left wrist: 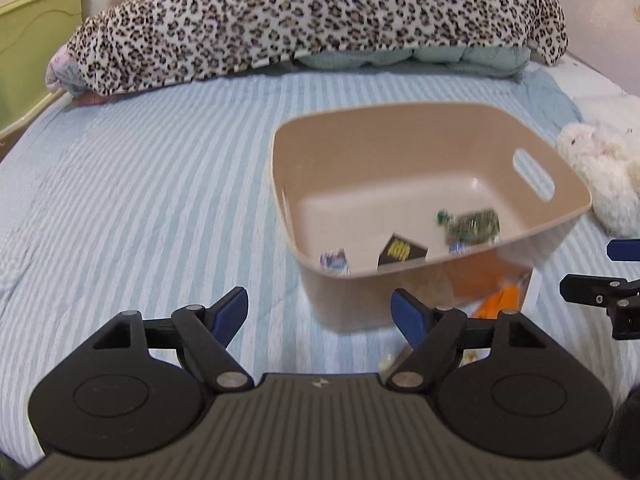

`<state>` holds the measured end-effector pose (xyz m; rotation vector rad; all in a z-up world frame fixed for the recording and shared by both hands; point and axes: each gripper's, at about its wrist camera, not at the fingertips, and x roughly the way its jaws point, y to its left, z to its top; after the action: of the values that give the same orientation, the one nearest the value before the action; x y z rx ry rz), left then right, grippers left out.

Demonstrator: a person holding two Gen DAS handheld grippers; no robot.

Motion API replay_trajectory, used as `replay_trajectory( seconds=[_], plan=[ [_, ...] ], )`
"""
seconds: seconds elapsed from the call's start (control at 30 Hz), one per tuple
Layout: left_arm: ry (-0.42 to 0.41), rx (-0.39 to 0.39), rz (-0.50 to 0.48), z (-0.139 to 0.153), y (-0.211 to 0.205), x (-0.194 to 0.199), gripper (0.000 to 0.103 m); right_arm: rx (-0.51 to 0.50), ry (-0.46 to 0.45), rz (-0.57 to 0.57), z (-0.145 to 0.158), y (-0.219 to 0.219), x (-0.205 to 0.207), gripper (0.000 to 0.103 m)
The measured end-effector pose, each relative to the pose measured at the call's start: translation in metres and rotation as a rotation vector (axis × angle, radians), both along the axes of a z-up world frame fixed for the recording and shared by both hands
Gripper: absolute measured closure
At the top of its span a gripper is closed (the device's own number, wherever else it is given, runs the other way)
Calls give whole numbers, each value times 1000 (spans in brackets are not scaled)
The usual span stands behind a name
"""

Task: Organize objects
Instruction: 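Grasp the brown hair clip with the left tool while the right tool grasps the white slim box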

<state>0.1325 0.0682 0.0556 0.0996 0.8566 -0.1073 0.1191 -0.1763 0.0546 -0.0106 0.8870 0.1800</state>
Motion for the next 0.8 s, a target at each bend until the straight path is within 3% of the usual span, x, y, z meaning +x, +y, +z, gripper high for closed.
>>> replay_trajectory(
  seconds=[0.37, 0.8],
  plan=[
    [136, -4, -58, -47, 15, -8, 24, -27, 95, -7, -38, 6, -11, 12],
    [161, 63, -198, -86, -8, 3, 24, -22, 152, -4, -72, 13, -4, 12]
  ],
)
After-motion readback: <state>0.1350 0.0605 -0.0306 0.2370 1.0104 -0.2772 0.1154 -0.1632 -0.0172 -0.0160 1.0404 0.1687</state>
